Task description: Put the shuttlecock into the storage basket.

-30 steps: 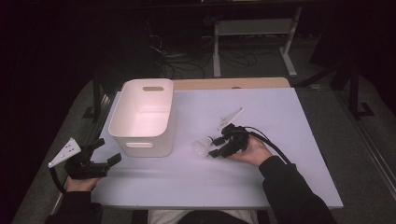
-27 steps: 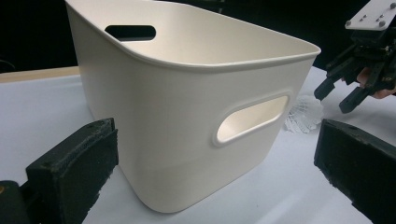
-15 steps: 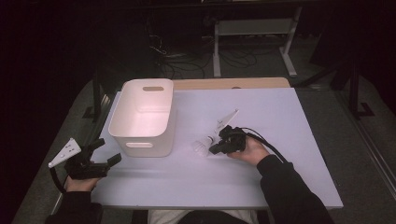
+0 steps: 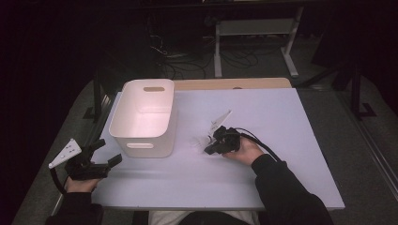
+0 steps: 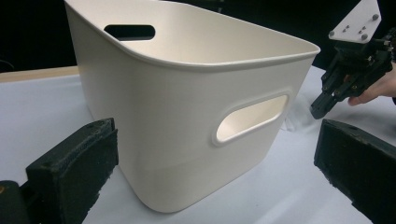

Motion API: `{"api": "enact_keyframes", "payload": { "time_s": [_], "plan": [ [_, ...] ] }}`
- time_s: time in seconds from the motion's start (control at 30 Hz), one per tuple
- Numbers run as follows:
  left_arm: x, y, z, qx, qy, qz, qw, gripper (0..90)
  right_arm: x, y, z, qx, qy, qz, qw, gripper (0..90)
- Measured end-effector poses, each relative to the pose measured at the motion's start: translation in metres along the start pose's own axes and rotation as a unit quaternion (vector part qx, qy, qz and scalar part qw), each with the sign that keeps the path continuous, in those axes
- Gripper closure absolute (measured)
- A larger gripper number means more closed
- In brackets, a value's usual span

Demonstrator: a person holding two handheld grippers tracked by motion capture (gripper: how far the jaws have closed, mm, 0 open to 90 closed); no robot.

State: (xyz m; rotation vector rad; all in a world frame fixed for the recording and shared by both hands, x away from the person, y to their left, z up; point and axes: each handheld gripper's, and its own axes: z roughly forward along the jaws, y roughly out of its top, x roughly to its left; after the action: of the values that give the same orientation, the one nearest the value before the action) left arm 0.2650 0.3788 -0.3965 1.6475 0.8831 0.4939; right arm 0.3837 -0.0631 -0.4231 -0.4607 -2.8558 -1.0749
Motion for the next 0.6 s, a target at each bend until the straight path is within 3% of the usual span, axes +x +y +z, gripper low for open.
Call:
{"api": "enact_keyframes", "payload": {
  "time_s": [0.4,0.6],
  "plan": [
    [0.000,0.000,-0.001,-0.001,-0.001,0.000,1.0000,0.0,0.002,0.025,0.018,0.006,0.000,-0.018,0.9998,88.8],
    [-0.001,0.000,-0.001,-0.002,-0.001,-0.001,1.0000,0.0,0.001,0.028,0.021,0.007,-0.006,-0.018,0.9998,88.7]
  ]
}}
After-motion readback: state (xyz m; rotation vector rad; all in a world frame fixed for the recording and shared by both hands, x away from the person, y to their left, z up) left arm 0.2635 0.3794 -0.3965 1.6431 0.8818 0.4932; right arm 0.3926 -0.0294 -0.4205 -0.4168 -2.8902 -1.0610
